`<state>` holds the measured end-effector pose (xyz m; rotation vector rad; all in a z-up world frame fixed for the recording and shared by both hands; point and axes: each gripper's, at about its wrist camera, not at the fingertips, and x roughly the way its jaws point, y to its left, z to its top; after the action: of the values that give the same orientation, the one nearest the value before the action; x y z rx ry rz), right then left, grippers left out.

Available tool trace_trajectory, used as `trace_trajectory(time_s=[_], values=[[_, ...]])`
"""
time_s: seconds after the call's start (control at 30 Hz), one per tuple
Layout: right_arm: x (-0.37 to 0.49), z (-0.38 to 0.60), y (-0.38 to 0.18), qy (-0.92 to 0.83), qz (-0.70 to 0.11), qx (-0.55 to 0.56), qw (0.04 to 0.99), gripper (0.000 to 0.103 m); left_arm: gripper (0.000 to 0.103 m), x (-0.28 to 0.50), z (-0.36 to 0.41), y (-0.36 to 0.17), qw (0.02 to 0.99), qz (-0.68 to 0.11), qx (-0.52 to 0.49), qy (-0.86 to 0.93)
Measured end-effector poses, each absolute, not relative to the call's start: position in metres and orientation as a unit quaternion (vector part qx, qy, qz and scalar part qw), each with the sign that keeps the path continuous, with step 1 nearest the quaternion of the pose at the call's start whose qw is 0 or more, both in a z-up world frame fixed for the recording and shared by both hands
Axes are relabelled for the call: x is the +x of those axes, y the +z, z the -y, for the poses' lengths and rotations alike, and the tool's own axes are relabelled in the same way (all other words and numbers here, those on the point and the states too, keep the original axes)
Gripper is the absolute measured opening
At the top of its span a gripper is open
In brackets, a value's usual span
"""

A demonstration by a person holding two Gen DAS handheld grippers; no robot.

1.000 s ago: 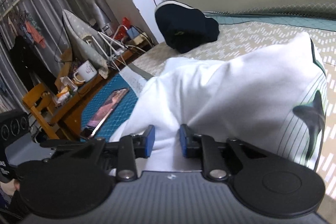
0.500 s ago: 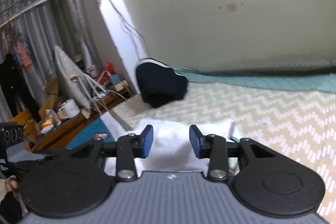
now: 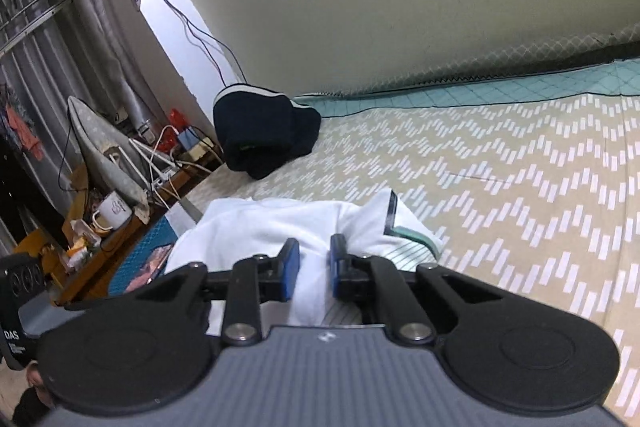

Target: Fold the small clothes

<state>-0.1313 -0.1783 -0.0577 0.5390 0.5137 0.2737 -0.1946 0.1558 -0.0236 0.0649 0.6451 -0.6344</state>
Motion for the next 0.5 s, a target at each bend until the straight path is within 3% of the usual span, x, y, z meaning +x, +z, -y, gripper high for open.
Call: trace_trajectory(time_s=[0.27,0.3,0.37,0.43,0.5], values=[[-0.146,0.177,-0.05,0.124,-0.239,0.27,0.925,0.003,0.068,-0.195,-0.159,-0.02,0.897,-0.316,0.028,-0.308],[-0.152,0.179,-0.047,0.125,-0.23,0.276,0.925,0.013,0.069,-0.196,-0.162,-0.018,0.897,-0.315,0.023,-0.31],[-0.167,0.185,-0.04,0.138,-0.208,0.29,0.924,0.043,0.074,-0.197,-0.17,-0.012,0.899,-0.307,0.01,-0.313],[-0.186,0.191,-0.034,0.127,-0.196,0.287,0.929,0.05,0.087,-0.194,-0.179,-0.007,0.898,-0.303,-0.008,-0.319],[-0.199,0.199,-0.033,0.117,-0.198,0.288,0.93,0.051,0.089,-0.189,-0.185,-0.003,0.897,-0.302,-0.023,-0.323]])
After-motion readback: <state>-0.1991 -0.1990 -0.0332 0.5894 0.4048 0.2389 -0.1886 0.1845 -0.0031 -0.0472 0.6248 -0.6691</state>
